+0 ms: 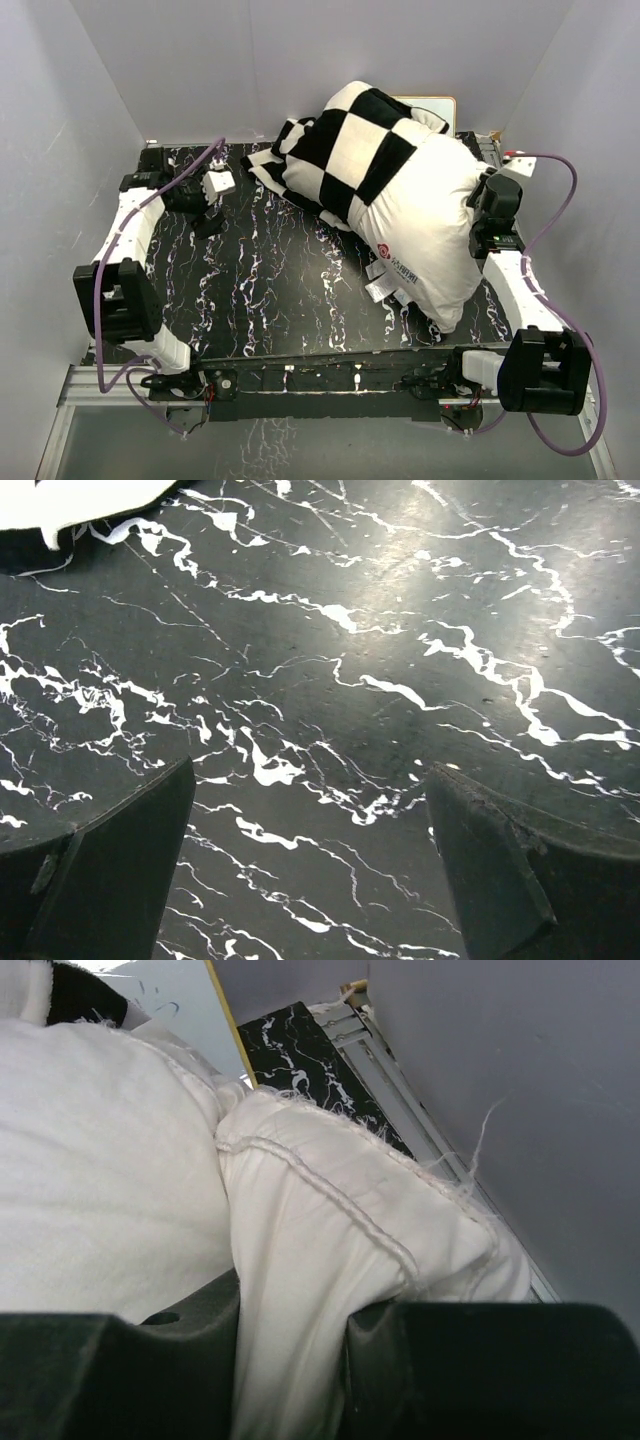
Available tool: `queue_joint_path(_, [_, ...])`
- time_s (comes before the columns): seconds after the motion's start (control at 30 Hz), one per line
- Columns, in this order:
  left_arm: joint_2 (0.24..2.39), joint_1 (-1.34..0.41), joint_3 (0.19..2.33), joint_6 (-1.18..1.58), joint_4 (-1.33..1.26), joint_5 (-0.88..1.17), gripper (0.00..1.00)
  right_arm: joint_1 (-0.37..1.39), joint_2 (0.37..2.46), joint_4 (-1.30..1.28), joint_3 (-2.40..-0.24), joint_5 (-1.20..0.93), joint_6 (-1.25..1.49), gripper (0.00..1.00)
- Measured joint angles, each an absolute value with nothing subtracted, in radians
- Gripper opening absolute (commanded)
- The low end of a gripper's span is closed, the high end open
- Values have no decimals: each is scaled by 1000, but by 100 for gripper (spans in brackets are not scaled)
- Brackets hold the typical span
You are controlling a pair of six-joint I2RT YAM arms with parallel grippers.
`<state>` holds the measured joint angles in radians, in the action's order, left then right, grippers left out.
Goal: Remove the pillowcase from the pillow
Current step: Remove the pillow from the pillowcase.
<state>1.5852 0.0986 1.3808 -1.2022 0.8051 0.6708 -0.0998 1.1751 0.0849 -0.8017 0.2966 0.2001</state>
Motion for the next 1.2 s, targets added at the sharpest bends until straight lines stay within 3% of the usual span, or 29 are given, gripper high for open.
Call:
queue_joint_path(0.3, [1785,81,1425,-1150,599,587,97,-19,1246,202,-806,208,71,8])
queue_joint_path(0.8, [2289,18,1840,-1068,449,579,97,15,1458,324,-915,-85,-73,8])
queue_joint_path(0.97, [2309,37,1827,-1081,411,584,96,56,1560,346,-999,-179,-118,8])
queue_joint_path(1.07, [2308,54,1818,-1091,392,585,75,83,1597,352,-1026,-213,-148,8])
queue_joint_path(1.2, [2307,78,1818,-1130,451,593,19,94,1611,368,-1033,-247,-155,8])
